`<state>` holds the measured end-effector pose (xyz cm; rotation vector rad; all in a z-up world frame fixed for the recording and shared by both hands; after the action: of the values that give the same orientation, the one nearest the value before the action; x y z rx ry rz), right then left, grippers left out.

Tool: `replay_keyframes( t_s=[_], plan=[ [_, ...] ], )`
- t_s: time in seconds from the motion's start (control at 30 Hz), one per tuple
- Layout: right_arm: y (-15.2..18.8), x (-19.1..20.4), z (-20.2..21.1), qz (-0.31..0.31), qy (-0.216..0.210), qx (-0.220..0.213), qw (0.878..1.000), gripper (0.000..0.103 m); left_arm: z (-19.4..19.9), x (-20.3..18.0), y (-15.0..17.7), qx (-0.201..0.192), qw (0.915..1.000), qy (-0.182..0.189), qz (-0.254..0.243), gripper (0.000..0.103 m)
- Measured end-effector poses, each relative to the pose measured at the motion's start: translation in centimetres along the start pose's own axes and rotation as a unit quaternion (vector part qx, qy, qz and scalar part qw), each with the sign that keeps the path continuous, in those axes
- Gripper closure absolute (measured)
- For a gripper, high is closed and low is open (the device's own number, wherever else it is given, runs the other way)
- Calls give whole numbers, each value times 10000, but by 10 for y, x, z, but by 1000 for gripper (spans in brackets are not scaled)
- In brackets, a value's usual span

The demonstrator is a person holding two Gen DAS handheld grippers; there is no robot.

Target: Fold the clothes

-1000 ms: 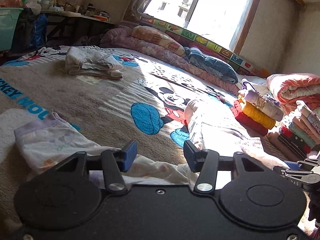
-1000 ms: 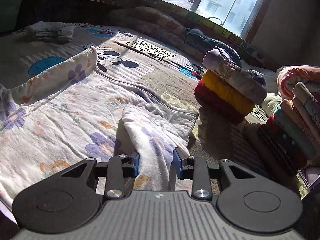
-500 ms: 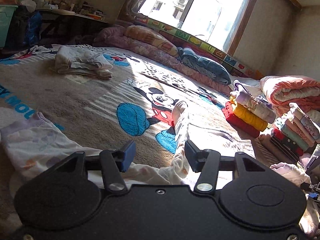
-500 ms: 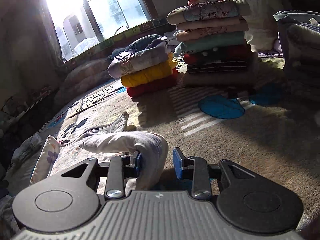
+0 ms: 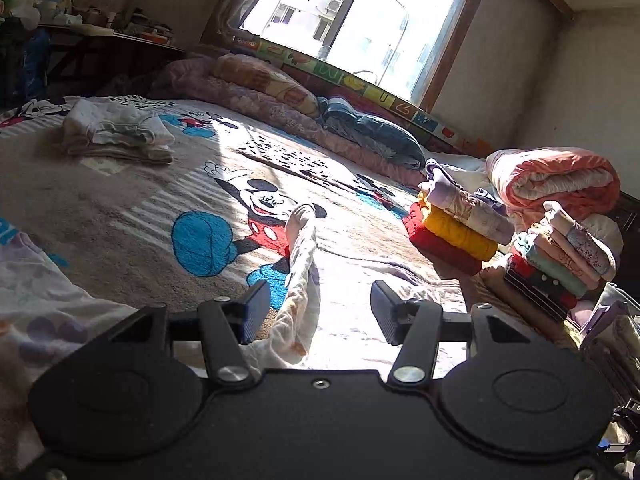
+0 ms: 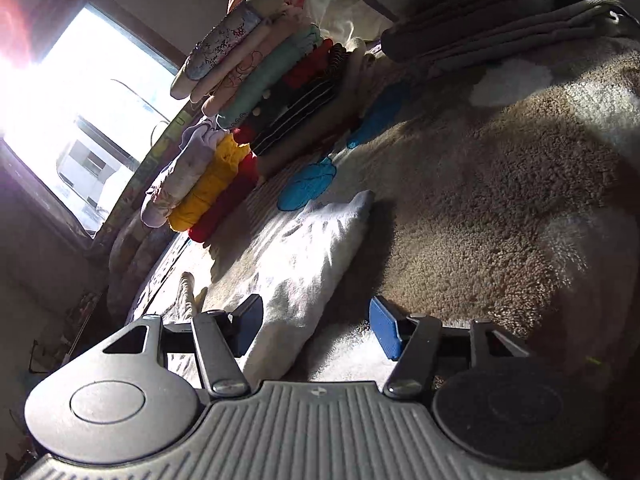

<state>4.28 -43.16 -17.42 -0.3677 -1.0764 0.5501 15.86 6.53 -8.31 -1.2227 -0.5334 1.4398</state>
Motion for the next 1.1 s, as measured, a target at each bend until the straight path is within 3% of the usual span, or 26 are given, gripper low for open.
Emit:
replay_keyframes(
  t_s=[0.17,0.37,0.4,0.43,0.5,0.6,0.7,0.8,0.83,1.03,1.1],
  plan=[
    [-14,-3,-19,-432,-18,-35,9991,28,-8,-57,20,191,9939,783,-752,49],
    [-28,0,-44,-896,200,-152,9957,27,-17,-131,63,625,9685,1696,-1713,49],
    [-29,1,-48,-942,229,-150,9952,33,-20,-141,70,696,9641,1790,-1835,49],
    [-31,4,-54,-878,199,-59,9959,57,-23,-150,76,762,9601,1866,-1940,49],
    [-30,9,-66,-750,29,319,9967,84,-29,-166,88,886,9519,2006,-2141,49],
    [-34,8,-51,-619,-225,76,9978,90,-39,-183,101,1025,9427,2121,-2362,49],
    [-48,-11,-30,-643,-437,-335,9964,90,-42,-183,115,1213,9332,2216,-2555,49],
    [-51,-29,-30,-342,149,-129,9992,89,-48,-190,129,1526,9131,2352,-2962,49],
    [-52,-35,-29,-248,325,-78,9991,90,-48,-190,132,1528,9108,2332,-3045,50],
    [-56,-29,2,339,675,-624,9952,75,-40,-188,127,1282,9159,2488,-2877,51],
    [-52,-8,7,847,423,-657,9933,75,-40,-193,129,1306,9123,2603,-2879,51]
  ],
)
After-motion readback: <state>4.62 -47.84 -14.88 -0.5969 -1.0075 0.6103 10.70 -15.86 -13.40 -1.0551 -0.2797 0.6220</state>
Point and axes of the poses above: each gripper's, at about its wrist camera, not at the fingertips, and z roughly against the way its jaws point, x to its left, y to its underside, the point moved 1 cm from there along -z, roughly the way its jaws point, and after that the axes turned 1 degree about x, right-handed, at the moved point
